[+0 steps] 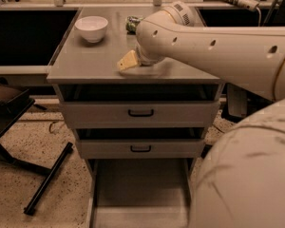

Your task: Pick 7up can from bottom drawer and place on counter

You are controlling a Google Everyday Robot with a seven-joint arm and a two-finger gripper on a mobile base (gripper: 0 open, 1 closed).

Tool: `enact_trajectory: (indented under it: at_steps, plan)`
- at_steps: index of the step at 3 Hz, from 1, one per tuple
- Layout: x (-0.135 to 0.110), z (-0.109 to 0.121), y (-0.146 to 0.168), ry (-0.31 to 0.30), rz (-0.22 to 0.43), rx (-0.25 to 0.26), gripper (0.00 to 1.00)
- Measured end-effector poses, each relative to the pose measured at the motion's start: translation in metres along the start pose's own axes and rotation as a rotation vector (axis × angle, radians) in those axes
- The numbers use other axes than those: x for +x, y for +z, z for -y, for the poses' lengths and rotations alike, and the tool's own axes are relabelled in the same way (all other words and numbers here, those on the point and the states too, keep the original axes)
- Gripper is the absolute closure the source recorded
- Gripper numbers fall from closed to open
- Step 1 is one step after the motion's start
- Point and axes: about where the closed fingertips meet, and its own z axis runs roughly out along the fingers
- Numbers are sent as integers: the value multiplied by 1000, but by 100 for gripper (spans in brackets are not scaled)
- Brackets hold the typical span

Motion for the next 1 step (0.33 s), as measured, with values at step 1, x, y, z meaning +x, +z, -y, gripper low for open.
enact_trajectory:
  at_steps: [1]
  plan:
    - [0,0,0,0,0,0,0]
